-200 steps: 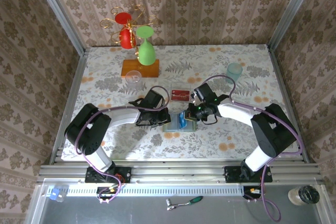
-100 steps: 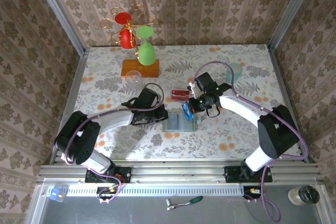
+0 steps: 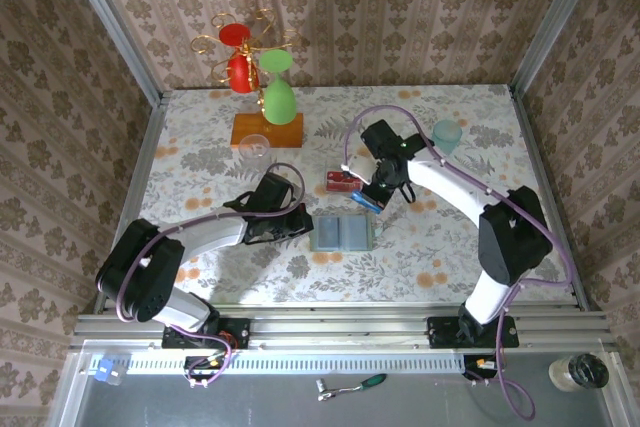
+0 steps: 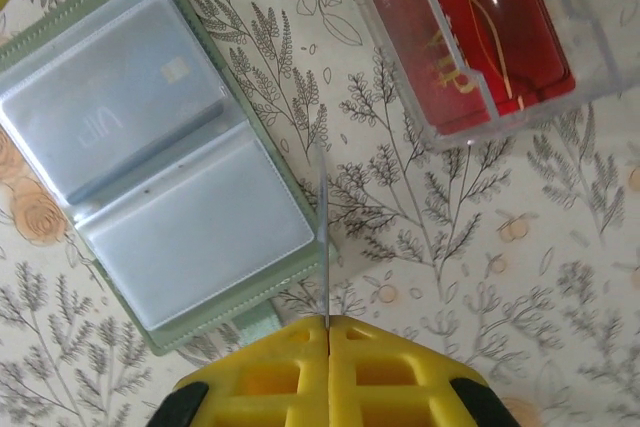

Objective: Take the credit cards out of the card holder

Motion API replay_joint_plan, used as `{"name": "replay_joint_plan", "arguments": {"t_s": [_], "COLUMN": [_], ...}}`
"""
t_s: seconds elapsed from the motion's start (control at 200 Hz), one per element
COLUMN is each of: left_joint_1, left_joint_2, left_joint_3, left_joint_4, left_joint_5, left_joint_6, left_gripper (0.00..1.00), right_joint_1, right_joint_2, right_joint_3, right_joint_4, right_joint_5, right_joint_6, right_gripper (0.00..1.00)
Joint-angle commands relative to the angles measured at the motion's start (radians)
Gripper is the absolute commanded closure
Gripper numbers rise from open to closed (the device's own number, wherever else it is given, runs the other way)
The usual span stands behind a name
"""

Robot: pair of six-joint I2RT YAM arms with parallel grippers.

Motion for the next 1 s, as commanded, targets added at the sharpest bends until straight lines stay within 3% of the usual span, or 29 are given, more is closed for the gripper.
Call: {"name": "replay_joint_plan", "arguments": {"t_s": [0.0, 0.685, 0.995], "left_joint_1": [0.01, 0.082, 0.115], "left_joint_2": [-0.003, -0.02, -0.021], "left_joint_3": [-0.008, -0.01, -0.011], "left_joint_4": [0.012, -0.026, -0.061], "left_joint_5": [0.001, 0.017, 0.037], "left_joint_6": [-0.009, 0.012, 0.037], "left_gripper": [1.0, 1.0, 1.0], "right_joint_1": [-0.006, -0.071, -0.078], "right_joint_2": [0.064, 0.477, 0.597], "right_joint_3": [0.098, 0.796, 0.925], "right_joint_4": [-0.105, -0.343, -0.391], "right_joint_5": [0.02, -0.088, -0.104], "right_joint_6": [-0.175, -0.323, -0.346], "right_gripper": [1.0, 1.0, 1.0]}}
